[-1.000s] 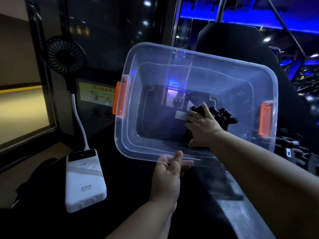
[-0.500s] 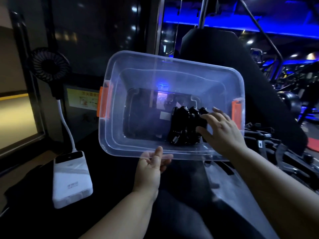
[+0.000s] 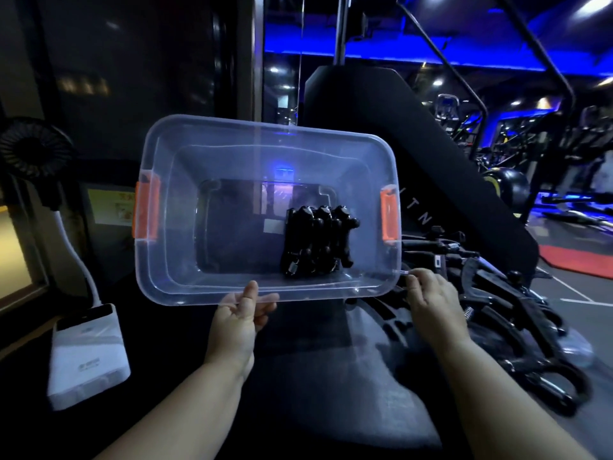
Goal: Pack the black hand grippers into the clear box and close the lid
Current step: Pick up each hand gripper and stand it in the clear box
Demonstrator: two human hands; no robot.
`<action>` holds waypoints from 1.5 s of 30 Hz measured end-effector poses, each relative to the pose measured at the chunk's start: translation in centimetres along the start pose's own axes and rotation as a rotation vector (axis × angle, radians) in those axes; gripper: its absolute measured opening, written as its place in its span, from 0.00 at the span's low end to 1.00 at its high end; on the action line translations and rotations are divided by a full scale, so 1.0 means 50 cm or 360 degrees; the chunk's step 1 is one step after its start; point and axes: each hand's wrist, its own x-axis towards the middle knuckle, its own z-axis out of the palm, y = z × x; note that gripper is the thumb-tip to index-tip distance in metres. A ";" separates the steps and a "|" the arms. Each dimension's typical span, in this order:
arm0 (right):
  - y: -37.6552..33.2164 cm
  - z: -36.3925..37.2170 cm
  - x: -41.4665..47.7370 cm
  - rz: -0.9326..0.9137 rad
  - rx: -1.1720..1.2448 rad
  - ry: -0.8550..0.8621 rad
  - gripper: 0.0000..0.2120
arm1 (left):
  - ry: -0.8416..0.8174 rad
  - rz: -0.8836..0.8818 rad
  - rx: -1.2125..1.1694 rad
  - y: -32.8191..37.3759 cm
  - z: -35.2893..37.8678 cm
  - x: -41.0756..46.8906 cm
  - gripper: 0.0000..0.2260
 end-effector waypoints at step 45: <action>-0.053 -0.025 -0.068 0.0283 -0.0100 -0.0596 0.20 | 0.0003 0.0067 0.0016 0.004 0.008 -0.015 0.09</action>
